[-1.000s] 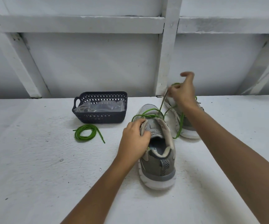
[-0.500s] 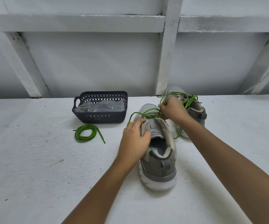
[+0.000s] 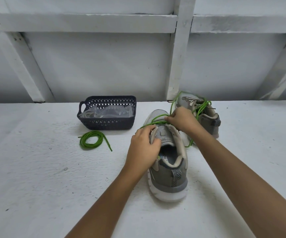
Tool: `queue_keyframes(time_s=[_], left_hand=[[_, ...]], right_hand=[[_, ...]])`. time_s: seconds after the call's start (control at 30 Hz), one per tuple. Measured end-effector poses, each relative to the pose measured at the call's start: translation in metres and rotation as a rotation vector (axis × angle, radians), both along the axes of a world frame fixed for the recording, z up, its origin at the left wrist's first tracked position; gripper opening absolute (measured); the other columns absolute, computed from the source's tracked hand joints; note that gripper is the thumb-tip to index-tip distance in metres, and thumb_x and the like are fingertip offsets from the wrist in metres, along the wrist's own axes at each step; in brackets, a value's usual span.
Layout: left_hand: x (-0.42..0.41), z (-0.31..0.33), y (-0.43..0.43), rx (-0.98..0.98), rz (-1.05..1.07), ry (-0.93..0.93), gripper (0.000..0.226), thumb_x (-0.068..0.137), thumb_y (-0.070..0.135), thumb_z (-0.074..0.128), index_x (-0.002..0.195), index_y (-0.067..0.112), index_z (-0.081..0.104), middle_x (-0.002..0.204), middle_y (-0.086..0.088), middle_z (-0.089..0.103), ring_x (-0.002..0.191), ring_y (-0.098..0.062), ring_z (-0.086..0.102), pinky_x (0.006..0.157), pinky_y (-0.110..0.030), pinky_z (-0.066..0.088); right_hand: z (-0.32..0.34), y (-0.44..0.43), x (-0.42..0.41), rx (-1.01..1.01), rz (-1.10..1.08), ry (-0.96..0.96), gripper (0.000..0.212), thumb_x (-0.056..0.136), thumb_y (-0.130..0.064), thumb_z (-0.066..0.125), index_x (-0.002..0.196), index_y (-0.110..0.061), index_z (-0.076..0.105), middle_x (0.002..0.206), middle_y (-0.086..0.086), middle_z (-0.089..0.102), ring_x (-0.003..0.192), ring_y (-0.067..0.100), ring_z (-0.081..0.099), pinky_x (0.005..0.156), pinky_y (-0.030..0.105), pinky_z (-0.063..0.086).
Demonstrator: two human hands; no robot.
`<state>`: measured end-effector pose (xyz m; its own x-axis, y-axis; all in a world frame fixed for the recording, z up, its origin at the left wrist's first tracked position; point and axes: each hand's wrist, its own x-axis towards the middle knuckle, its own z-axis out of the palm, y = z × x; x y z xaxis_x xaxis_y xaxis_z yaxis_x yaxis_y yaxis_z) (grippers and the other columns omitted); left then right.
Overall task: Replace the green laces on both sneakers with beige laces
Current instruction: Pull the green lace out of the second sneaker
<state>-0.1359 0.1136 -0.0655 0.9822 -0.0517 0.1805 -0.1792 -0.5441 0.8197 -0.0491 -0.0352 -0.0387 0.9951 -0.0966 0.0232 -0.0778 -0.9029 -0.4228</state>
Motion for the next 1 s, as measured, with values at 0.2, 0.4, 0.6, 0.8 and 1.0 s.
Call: queue_keyframes(time_s=[0.2, 0.4, 0.6, 0.8, 1.0], left_hand=[[-0.001, 0.000, 0.000, -0.008, 0.001, 0.007, 0.043, 0.088, 0.017, 0.051, 0.130, 0.024, 0.051, 0.121, -0.001, 0.053, 0.113, -0.018, 0.049, 0.097, -0.035, 0.041], [0.000, -0.001, -0.001, -0.008, 0.002, 0.011, 0.043, 0.088, 0.017, 0.050, 0.130, 0.024, 0.051, 0.120, -0.001, 0.053, 0.112, -0.019, 0.050, 0.097, -0.038, 0.042], [0.000, -0.002, -0.002, -0.013, 0.009, -0.002, 0.043, 0.087, 0.016, 0.051, 0.129, 0.023, 0.053, 0.120, -0.002, 0.054, 0.111, -0.020, 0.051, 0.096, -0.037, 0.043], [0.001, -0.003, -0.001, -0.008, 0.008, -0.003, 0.042, 0.088, 0.017, 0.051, 0.130, 0.024, 0.052, 0.122, 0.000, 0.053, 0.112, -0.018, 0.050, 0.096, -0.033, 0.042], [0.002, -0.004, 0.000, 0.006, 0.002, -0.023, 0.042, 0.089, 0.017, 0.051, 0.130, 0.024, 0.051, 0.121, 0.000, 0.053, 0.111, -0.018, 0.050, 0.094, -0.032, 0.042]], right_hand=[[0.011, -0.011, 0.011, 0.581, -0.232, -0.336, 0.027, 0.099, -0.019, 0.044, 0.093, 0.006, 0.054, 0.088, 0.025, 0.066, 0.071, 0.032, 0.065, 0.062, 0.041, 0.056], [0.010, -0.009, 0.000, 0.495, -0.165, -0.192, 0.044, 0.098, -0.034, 0.044, 0.090, 0.007, 0.058, 0.078, 0.020, 0.063, 0.070, 0.032, 0.064, 0.060, 0.034, 0.055], [-0.007, -0.002, -0.009, 0.222, -0.080, -0.140, 0.033, 0.092, -0.021, 0.060, 0.062, -0.005, 0.057, 0.063, 0.014, 0.058, 0.071, 0.026, 0.055, 0.062, 0.027, 0.036], [0.007, -0.013, -0.007, 0.514, -0.178, -0.359, 0.032, 0.092, -0.018, 0.058, 0.069, 0.004, 0.062, 0.059, 0.012, 0.062, 0.048, 0.009, 0.061, 0.067, 0.026, 0.056], [0.016, -0.011, -0.036, 0.297, -0.107, -0.323, 0.051, 0.094, -0.039, 0.052, 0.065, 0.001, 0.064, 0.056, 0.014, 0.065, 0.050, 0.019, 0.063, 0.067, 0.034, 0.055]])
